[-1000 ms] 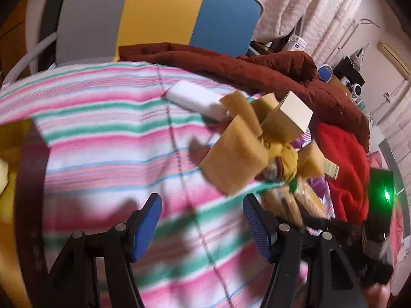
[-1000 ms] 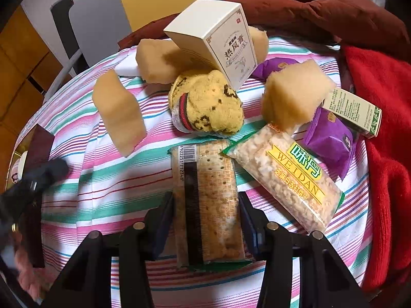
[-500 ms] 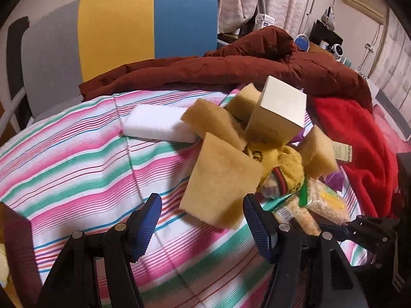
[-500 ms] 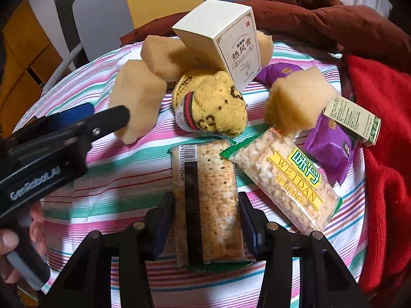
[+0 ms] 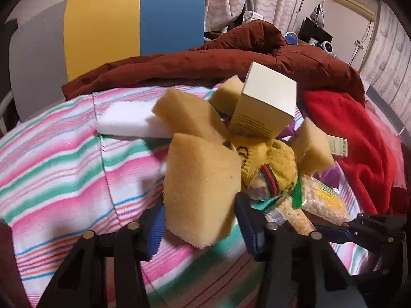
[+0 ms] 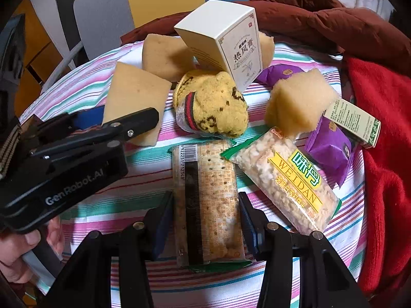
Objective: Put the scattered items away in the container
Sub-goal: 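Grasp a yellow sponge with the left tool while the right grasps a cracker pack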
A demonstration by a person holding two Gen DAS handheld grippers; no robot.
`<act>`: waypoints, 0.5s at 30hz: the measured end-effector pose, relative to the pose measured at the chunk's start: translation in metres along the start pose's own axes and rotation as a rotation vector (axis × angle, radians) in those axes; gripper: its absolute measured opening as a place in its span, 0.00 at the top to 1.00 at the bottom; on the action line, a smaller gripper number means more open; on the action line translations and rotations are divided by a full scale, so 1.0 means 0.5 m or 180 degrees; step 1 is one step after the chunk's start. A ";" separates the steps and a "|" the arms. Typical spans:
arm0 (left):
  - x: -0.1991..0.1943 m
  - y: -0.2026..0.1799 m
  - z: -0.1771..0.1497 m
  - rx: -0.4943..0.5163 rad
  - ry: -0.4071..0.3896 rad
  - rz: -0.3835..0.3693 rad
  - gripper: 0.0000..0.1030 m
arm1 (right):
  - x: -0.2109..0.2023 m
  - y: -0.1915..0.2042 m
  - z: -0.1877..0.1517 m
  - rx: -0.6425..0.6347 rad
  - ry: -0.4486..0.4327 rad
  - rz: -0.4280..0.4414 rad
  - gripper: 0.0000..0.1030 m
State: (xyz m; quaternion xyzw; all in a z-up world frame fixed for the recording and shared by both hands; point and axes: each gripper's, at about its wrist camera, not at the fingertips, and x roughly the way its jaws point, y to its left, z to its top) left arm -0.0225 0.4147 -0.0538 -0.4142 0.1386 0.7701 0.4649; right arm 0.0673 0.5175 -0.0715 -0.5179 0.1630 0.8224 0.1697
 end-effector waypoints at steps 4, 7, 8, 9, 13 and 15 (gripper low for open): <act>-0.005 -0.008 -0.014 0.0048 -0.0104 0.0041 0.57 | 0.001 0.004 0.000 -0.0012 -0.0011 0.0003 0.52; -0.013 -0.013 -0.036 0.0076 -0.0208 0.0072 0.59 | -0.003 0.005 0.000 -0.0032 -0.0025 0.0052 0.53; -0.015 -0.011 -0.042 0.0055 -0.0230 0.0067 0.60 | -0.005 0.007 0.000 -0.0052 -0.0033 0.0055 0.53; -0.018 -0.006 -0.048 -0.0001 -0.0246 0.0044 0.60 | -0.007 0.011 0.000 -0.0101 -0.0034 0.0031 0.53; -0.028 0.014 -0.062 -0.0227 -0.0248 -0.0021 0.62 | -0.018 0.017 -0.002 -0.0204 -0.0084 -0.0016 0.53; -0.038 0.013 -0.066 -0.0258 -0.0248 0.0042 0.64 | -0.015 0.024 0.005 -0.0196 -0.0118 -0.0044 0.53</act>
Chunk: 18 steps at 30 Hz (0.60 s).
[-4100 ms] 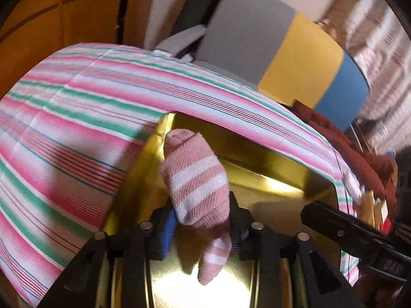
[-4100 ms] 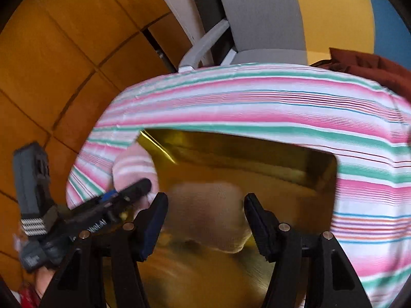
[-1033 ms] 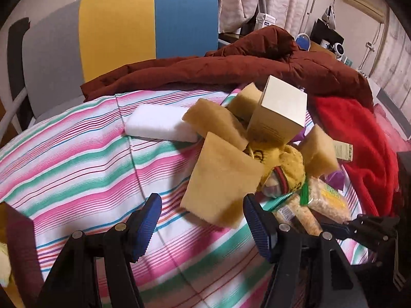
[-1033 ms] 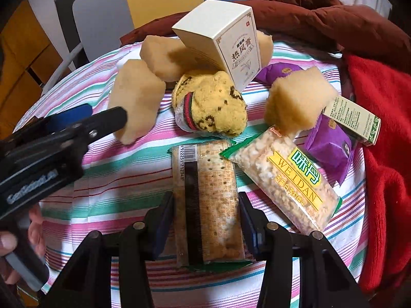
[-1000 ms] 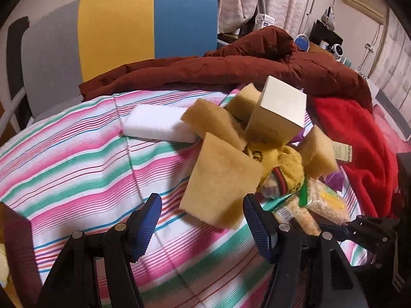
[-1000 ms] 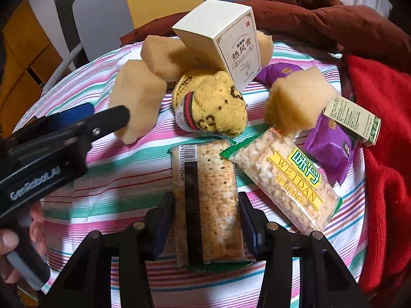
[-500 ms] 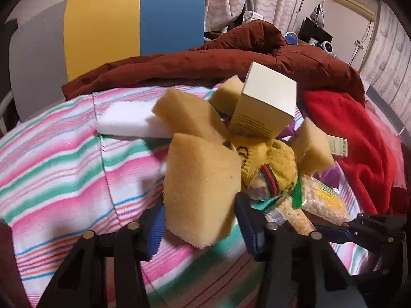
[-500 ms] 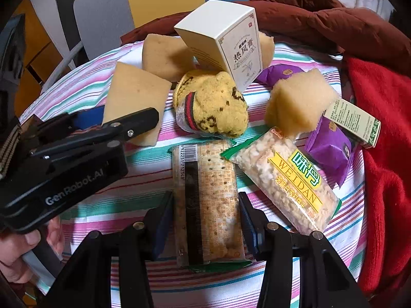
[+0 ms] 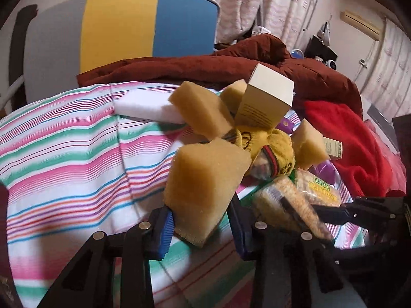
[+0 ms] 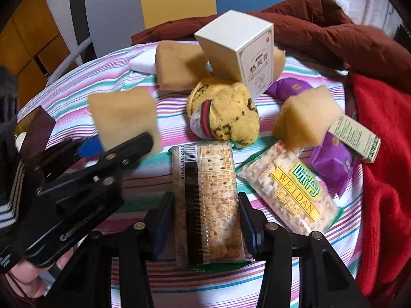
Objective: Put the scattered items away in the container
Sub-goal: 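Grasp a yellow sponge with the left tool while the right grasps a cracker pack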
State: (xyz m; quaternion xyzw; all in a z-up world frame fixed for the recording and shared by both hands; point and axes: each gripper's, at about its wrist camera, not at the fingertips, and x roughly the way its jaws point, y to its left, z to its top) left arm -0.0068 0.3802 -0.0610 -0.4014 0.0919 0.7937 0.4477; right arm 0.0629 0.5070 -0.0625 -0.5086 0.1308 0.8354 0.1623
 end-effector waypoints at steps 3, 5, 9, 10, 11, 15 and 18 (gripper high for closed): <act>-0.019 0.002 -0.003 -0.0058 -0.0028 0.0106 0.65 | -0.003 -0.001 0.002 0.0038 -0.0010 0.0014 0.53; -0.032 0.009 -0.009 -0.0108 -0.0047 0.0138 0.65 | -0.020 -0.011 -0.006 0.0011 -0.0038 0.0001 0.53; -0.062 0.028 -0.025 -0.0228 -0.0072 0.0201 0.66 | -0.048 0.000 -0.003 -0.0106 -0.0200 -0.0038 0.53; -0.071 0.032 -0.028 -0.0259 -0.0093 0.0208 0.66 | -0.056 0.004 -0.003 -0.0147 -0.0256 -0.0062 0.53; -0.081 0.036 -0.031 -0.0284 -0.0111 0.0217 0.66 | -0.064 0.007 -0.007 -0.0177 -0.0300 -0.0081 0.53; -0.113 0.045 -0.043 -0.0319 -0.0166 0.0277 0.66 | -0.077 0.026 -0.002 -0.0317 -0.0462 -0.0152 0.53; -0.134 0.053 -0.053 -0.0366 -0.0185 0.0287 0.66 | -0.076 0.048 0.007 -0.0405 -0.0540 -0.0181 0.53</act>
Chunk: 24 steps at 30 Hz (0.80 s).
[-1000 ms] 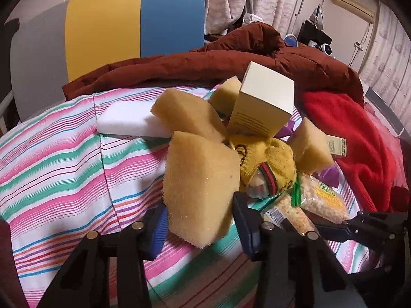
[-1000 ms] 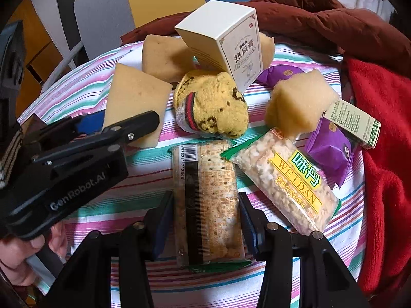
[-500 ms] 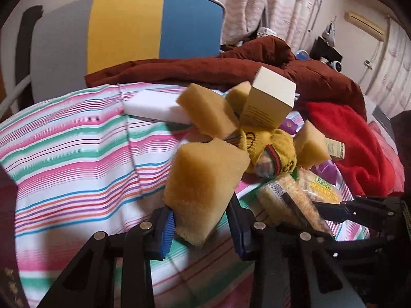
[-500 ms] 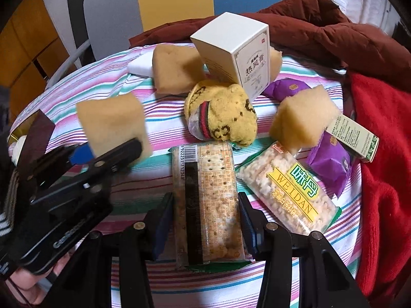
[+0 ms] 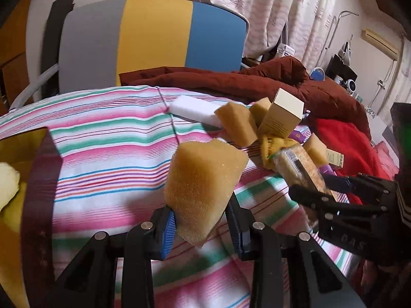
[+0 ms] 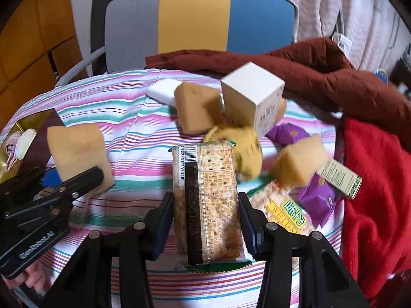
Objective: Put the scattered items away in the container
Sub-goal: 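Grasp a yellow sponge with the left tool while the right grasps a cracker pack, then carry sponge and cracker pack over the gold tray and release both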
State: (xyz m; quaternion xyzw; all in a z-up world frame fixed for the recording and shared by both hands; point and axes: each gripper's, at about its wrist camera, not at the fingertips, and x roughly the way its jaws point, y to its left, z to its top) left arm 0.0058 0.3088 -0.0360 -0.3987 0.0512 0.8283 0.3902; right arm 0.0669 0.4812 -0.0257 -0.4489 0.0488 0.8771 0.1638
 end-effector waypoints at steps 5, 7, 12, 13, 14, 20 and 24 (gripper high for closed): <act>-0.028 0.021 -0.012 -0.0117 -0.0015 0.0020 0.66 | 0.002 0.030 0.005 -0.0084 -0.0106 -0.0017 0.53; -0.042 0.032 -0.016 -0.0169 -0.0036 0.0020 0.66 | -0.004 0.037 0.005 -0.0121 -0.0151 -0.0043 0.53; -0.081 0.044 -0.023 -0.0197 -0.0118 0.0034 0.66 | -0.011 0.052 0.006 -0.0214 -0.0239 -0.0097 0.53; -0.090 0.048 -0.025 -0.0202 -0.0136 0.0034 0.66 | -0.011 0.054 0.006 -0.0225 -0.0246 -0.0094 0.53; -0.097 0.051 -0.027 -0.0207 -0.0150 0.0037 0.66 | -0.012 0.056 0.006 -0.0231 -0.0257 -0.0095 0.53; -0.141 0.084 -0.034 -0.0339 -0.0216 0.0044 0.66 | -0.029 0.070 0.008 -0.0328 -0.0417 -0.0089 0.53; -0.174 0.118 -0.036 -0.0418 -0.0293 0.0106 0.66 | -0.041 0.077 0.007 -0.0358 -0.0494 -0.0004 0.53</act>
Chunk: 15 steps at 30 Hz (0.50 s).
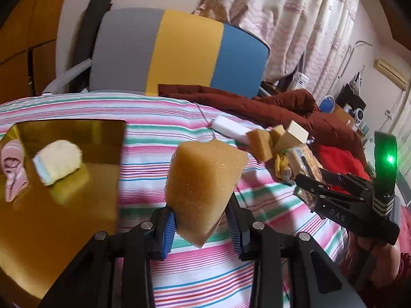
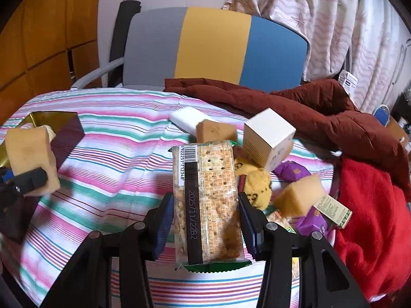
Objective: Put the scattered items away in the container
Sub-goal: 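Carry sponge and cracker pack over the gold tray and release both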
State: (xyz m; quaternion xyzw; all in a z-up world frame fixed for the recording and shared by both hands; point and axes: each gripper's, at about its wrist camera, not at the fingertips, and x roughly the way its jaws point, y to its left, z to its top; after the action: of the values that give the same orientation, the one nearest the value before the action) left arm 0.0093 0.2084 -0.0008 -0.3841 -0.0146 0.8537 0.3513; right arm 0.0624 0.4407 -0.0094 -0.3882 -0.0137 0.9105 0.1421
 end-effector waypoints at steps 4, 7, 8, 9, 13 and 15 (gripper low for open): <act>-0.036 0.050 0.002 -0.0138 -0.0075 0.0090 0.66 | -0.016 0.020 0.006 -0.0047 -0.0066 0.0143 0.53; -0.062 0.093 0.001 -0.0258 -0.0138 0.0172 0.66 | -0.026 0.052 0.012 -0.0070 -0.0070 0.0281 0.53; -0.068 0.104 0.000 -0.0289 -0.0152 0.0195 0.66 | -0.030 0.063 0.015 -0.0074 -0.0075 0.0317 0.53; -0.076 0.121 -0.002 -0.0340 -0.0170 0.0231 0.66 | -0.034 0.079 0.019 -0.0084 -0.0079 0.0370 0.53; -0.105 0.177 -0.011 -0.0503 -0.0224 0.0338 0.66 | -0.051 0.147 0.041 -0.0168 -0.0129 0.0601 0.53; -0.122 0.211 -0.016 -0.0598 -0.0250 0.0394 0.66 | -0.061 0.181 0.053 -0.0176 -0.0154 0.0745 0.53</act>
State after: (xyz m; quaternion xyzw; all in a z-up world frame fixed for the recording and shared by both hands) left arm -0.0196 0.0895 0.0019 -0.3817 -0.0846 0.8831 0.2595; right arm 0.0414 0.3480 0.0184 -0.3689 0.0033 0.9292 0.0236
